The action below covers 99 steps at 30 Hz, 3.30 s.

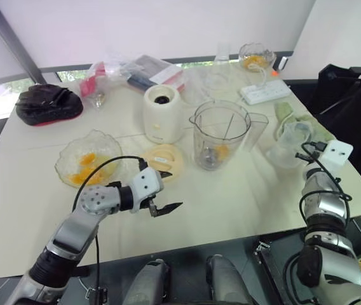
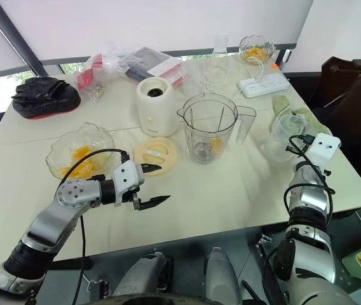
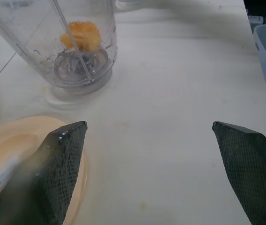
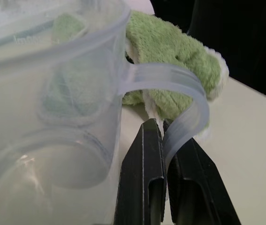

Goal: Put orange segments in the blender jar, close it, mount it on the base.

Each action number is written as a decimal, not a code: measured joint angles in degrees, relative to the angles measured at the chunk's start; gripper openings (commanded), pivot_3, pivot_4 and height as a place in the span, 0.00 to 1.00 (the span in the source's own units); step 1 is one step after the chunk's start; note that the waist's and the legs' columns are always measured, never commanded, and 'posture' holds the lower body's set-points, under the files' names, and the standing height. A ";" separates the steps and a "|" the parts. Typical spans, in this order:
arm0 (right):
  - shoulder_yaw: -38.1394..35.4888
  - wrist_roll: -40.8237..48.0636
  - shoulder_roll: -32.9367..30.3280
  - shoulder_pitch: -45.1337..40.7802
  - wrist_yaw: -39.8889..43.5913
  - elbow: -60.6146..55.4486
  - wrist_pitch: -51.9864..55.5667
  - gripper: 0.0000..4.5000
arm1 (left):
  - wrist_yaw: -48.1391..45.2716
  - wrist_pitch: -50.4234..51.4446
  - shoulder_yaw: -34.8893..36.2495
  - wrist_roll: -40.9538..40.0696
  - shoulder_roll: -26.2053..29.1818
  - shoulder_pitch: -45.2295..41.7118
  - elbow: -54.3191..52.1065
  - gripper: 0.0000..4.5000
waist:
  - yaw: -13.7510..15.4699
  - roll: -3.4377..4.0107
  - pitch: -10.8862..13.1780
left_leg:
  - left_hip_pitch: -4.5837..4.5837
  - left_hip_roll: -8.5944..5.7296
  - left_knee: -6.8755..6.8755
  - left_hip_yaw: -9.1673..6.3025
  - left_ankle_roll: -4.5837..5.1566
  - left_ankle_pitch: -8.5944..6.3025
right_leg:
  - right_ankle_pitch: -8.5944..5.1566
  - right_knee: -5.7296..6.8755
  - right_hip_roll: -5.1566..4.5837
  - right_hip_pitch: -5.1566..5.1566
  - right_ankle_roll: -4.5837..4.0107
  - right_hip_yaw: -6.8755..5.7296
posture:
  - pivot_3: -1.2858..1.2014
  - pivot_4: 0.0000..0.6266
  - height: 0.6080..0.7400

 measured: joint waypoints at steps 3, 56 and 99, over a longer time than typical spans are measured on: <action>1.32 -0.28 -1.59 -0.95 -0.11 2.15 -0.01 0.02 | 0.24 0.02 -0.02 0.10 -0.01 0.09 -0.01 1.00 | 0.00 0.00 0.00 | 0.00 0.00 0.00 -0.01 -0.01 0.01 | 0.00 -0.02 0.00 0.01 0.00 0.00 | 0.52 0.24 1.00; 15.74 25.81 -14.69 24.64 31.46 -78.33 46.32 0.68 | -20.21 -14.37 -0.19 0.89 6.90 -22.81 30.67 1.00 | 0.28 -0.15 0.11 | -0.12 0.04 0.01 -0.28 0.18 -0.10 | -0.01 -0.30 0.05 0.07 0.02 -0.32 | 0.52 0.24 1.00; 18.92 32.91 -16.84 26.23 23.54 -93.80 51.95 0.69 | -12.20 -40.33 -6.19 29.95 -12.34 -56.86 95.78 0.82 | 1.45 -0.82 0.41 | -1.01 -0.08 1.04 -0.39 0.44 -0.25 | 0.03 0.20 0.00 -0.44 0.09 -0.55 | 0.52 0.24 1.00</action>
